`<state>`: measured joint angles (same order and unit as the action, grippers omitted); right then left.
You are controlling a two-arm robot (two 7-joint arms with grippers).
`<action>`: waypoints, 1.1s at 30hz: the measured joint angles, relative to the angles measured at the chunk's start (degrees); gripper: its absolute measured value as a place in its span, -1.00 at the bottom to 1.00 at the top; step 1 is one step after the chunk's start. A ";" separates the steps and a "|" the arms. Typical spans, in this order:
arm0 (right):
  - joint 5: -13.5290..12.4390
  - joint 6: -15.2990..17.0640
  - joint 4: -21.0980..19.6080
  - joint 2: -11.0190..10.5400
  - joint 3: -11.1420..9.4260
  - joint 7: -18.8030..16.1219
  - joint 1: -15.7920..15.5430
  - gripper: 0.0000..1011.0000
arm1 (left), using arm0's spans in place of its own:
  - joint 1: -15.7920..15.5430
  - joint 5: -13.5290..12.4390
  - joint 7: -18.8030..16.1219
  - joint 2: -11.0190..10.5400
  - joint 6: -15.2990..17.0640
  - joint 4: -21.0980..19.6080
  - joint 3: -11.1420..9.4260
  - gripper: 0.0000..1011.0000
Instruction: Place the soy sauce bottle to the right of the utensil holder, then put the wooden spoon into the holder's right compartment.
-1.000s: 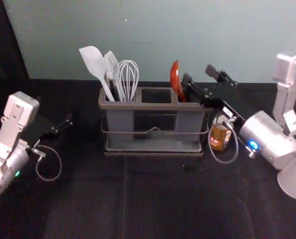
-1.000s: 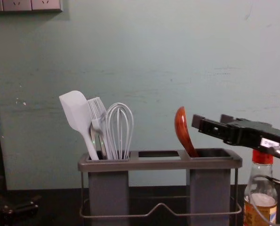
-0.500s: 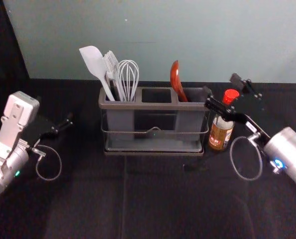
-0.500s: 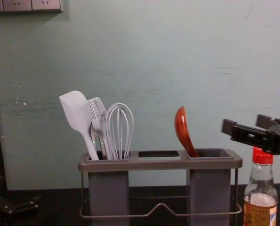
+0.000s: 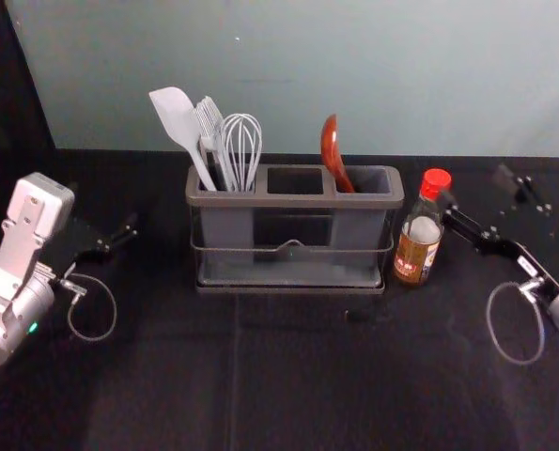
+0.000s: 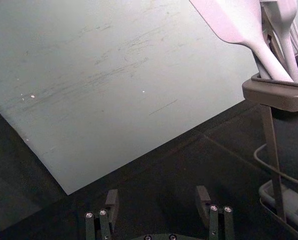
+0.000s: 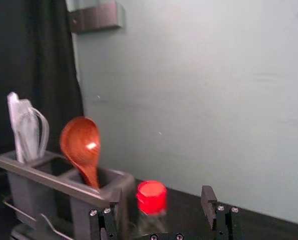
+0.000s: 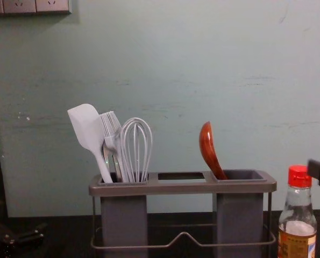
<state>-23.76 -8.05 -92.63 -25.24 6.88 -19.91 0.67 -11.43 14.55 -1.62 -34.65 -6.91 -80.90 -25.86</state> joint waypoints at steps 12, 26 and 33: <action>0.67 -1.00 4.38 0.90 -3.51 0.76 -1.11 0.98 | 0.00 0.00 0.00 0.00 0.00 0.00 0.00 0.99; 13.03 -3.83 16.05 5.02 -1.06 7.67 7.29 0.98 | 0.00 0.00 0.00 0.00 0.00 0.00 0.00 0.99; 20.43 -6.09 21.24 6.93 1.59 10.81 11.89 0.98 | 0.00 0.00 0.00 0.00 0.00 0.00 0.00 0.99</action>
<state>-3.33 -14.14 -71.39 -18.31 8.47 -9.10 12.56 -11.43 14.55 -1.62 -34.64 -6.90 -80.90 -25.86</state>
